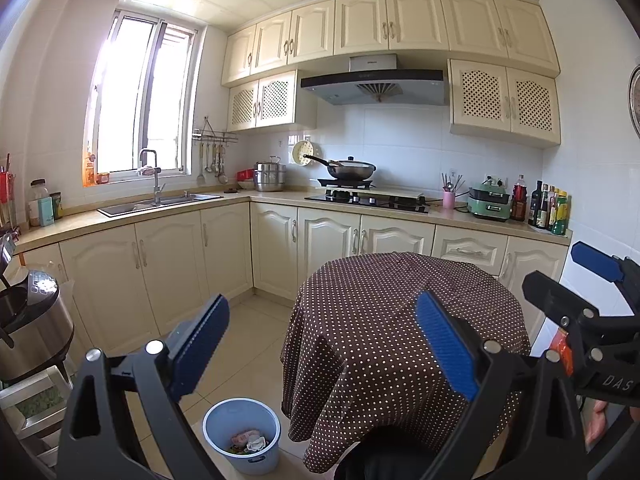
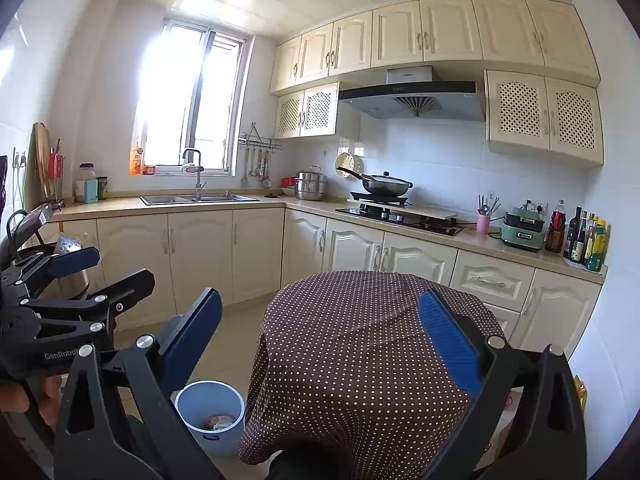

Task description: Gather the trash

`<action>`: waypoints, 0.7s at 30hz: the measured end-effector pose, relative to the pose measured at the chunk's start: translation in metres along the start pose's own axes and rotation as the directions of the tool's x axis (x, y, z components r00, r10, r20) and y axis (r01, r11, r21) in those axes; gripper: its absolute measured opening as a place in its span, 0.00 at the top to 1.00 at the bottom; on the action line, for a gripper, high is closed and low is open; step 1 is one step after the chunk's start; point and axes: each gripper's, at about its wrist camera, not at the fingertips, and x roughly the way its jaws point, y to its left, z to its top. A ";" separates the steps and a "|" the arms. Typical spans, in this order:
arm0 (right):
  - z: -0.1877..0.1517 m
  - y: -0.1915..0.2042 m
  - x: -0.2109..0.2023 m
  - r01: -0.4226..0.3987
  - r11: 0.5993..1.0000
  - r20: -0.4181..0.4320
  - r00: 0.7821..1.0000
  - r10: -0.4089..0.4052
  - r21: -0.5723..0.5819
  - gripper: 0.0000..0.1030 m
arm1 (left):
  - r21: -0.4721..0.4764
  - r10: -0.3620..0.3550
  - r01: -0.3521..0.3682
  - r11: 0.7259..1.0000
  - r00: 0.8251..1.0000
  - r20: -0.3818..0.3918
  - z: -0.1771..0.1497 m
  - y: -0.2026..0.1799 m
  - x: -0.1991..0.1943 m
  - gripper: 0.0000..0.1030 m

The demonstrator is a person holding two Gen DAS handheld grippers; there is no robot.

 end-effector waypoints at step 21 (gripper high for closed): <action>-0.002 -0.002 0.002 -0.006 1.000 -0.009 1.000 0.006 0.008 0.07 | 0.005 -0.004 0.004 1.000 1.000 -0.006 -0.002 0.004 0.001 0.10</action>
